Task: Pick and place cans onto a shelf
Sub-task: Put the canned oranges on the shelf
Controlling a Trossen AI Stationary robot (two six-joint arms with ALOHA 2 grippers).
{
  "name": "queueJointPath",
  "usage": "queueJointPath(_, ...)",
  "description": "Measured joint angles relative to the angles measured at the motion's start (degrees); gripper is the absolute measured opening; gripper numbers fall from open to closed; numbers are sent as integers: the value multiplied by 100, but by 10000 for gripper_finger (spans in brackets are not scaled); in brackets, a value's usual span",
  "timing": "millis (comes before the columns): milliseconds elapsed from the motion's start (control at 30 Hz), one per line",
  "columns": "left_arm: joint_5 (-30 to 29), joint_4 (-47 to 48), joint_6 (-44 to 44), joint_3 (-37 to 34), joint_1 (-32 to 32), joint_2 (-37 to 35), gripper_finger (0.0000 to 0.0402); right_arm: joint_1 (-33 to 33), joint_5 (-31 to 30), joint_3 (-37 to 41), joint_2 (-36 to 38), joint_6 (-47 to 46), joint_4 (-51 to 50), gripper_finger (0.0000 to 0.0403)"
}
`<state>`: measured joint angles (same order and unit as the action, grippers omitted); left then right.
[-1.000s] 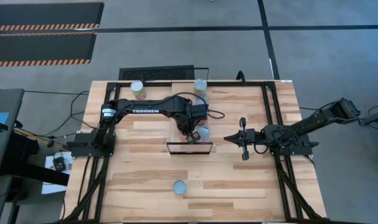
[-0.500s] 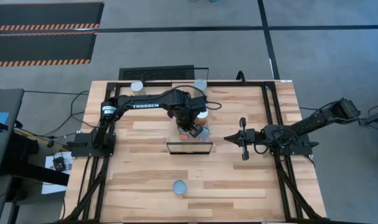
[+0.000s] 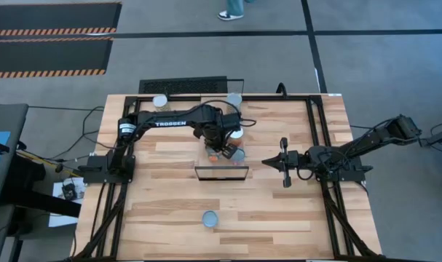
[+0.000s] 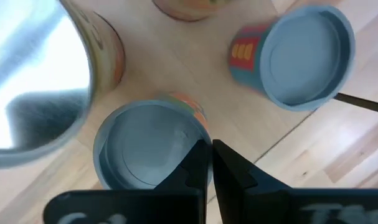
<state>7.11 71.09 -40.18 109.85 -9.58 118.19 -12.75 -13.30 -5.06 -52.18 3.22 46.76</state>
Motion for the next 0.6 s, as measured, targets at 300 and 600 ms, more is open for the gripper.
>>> queueJointPath(300,127,-209,-136,-31,68,0,11,0,0,0,0,13,0,8)
queueJointPath(600,86,-199,-153,-31,107,0,13,0,0,0,0,24,0,8)
